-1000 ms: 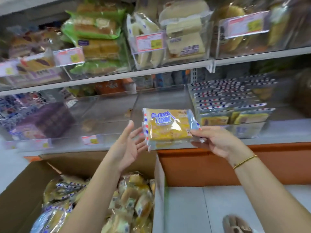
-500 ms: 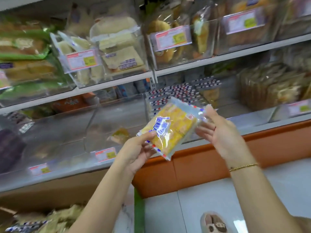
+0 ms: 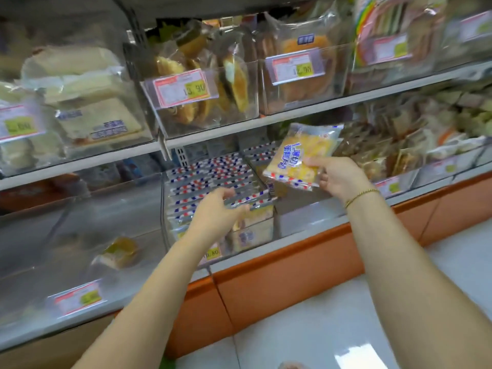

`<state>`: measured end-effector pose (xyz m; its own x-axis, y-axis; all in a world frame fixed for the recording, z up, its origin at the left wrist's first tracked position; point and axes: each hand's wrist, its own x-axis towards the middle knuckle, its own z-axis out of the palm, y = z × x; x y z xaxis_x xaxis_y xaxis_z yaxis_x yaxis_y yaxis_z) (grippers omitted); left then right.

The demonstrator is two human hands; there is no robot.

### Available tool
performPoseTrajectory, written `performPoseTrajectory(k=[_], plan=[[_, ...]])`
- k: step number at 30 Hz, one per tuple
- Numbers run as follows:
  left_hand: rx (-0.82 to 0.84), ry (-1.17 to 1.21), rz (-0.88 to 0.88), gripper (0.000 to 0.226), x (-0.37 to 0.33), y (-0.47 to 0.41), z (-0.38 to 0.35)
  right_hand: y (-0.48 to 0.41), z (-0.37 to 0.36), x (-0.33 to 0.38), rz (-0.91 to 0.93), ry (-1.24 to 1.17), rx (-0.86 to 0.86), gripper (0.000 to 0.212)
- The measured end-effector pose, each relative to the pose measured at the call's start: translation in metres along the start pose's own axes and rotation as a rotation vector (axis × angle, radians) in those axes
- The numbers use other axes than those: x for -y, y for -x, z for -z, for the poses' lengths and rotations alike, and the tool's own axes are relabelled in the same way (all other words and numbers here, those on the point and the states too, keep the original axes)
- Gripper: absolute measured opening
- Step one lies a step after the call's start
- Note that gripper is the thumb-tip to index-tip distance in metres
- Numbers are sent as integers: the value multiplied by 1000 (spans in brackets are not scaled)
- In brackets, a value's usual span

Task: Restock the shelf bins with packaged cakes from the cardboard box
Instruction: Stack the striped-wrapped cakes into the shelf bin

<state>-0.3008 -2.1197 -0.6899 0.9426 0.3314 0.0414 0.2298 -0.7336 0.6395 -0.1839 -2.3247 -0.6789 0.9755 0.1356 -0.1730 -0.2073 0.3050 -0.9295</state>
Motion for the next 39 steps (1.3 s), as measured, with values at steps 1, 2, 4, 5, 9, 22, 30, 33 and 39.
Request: performPoseTrajectory(k=[1,2,4,5,9,22,30,33,39], plan=[[11,-138,-19,55,3,-8,0,-15,10,7,-1,95,23,10],[27,-235,-24,55,6,-15,0,-29,19,13,-10,197,61,13],[70,-315,-26,59,12,-26,0,-53,35,19,-63,338,142,14],[91,-327,-26,62,14,-31,0,-65,41,20,-92,378,176,16],[151,-419,-54,77,19,-42,-2,-102,39,0,-166,448,247,27],[150,-477,-101,79,25,-51,-6,-171,7,-82,-124,765,303,44],[151,-448,-101,77,21,-48,-6,-148,-18,-76,-112,754,256,12],[149,-416,-106,76,20,-46,-3,-156,-25,-76,-109,818,47,35],[143,-378,-114,76,21,-37,4,-134,-47,-78,-105,977,-3,40]])
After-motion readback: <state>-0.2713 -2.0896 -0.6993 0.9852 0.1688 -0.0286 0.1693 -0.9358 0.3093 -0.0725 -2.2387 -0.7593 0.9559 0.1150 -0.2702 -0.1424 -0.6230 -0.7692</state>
